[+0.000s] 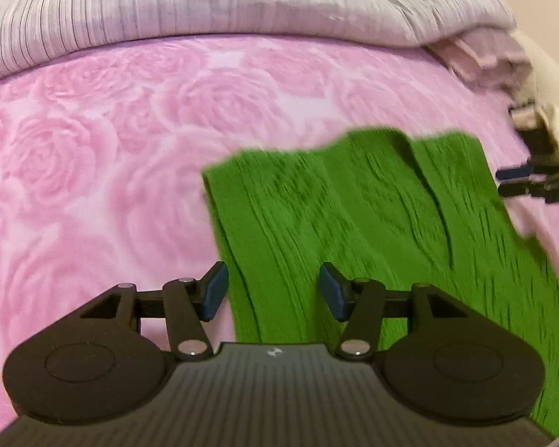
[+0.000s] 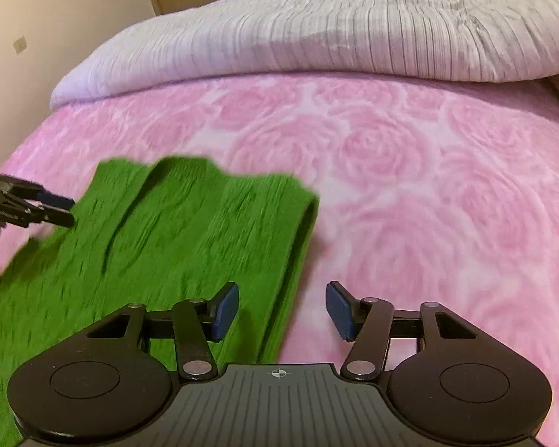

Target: Fold clothes

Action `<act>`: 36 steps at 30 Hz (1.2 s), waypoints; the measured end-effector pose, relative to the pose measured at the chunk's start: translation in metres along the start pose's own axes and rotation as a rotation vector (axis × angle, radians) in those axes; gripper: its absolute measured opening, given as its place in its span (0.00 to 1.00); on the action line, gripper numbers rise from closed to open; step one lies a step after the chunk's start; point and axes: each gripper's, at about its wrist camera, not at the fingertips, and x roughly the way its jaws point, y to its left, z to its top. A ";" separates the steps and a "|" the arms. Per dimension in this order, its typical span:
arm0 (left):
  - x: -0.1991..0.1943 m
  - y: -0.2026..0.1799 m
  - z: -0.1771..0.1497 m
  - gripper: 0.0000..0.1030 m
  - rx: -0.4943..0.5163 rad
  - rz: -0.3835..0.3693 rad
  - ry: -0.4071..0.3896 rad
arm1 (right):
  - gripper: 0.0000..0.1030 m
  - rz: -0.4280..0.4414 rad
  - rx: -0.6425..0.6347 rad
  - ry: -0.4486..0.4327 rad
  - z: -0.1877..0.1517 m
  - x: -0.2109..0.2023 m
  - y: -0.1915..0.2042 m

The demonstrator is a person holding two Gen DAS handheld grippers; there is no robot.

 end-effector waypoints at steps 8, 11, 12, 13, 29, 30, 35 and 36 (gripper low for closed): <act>0.033 0.032 0.037 0.44 -0.095 -0.072 -0.043 | 0.45 0.077 0.111 -0.014 0.035 0.042 -0.036; 0.038 0.034 0.042 0.33 -0.086 -0.088 -0.047 | 0.30 0.093 0.130 -0.008 0.040 0.052 -0.038; 0.039 0.032 0.043 0.21 -0.071 -0.081 -0.049 | 0.20 0.092 0.135 -0.004 0.041 0.056 -0.037; 0.037 0.031 0.043 0.11 -0.068 -0.091 -0.050 | 0.07 0.088 0.125 -0.006 0.042 0.057 -0.034; -0.178 -0.044 -0.121 0.15 -0.026 -0.186 -0.265 | 0.07 0.149 -0.079 -0.262 -0.090 -0.156 0.084; -0.180 -0.048 -0.131 0.17 -0.056 -0.179 -0.258 | 0.08 0.140 -0.105 -0.205 -0.108 -0.163 0.096; -0.190 -0.065 -0.182 0.25 -0.207 -0.145 -0.224 | 0.22 -0.065 -0.041 0.039 -0.204 -0.172 0.148; -0.192 -0.068 -0.192 0.26 -0.237 -0.138 -0.218 | 0.26 -0.064 0.035 0.037 -0.215 -0.174 0.150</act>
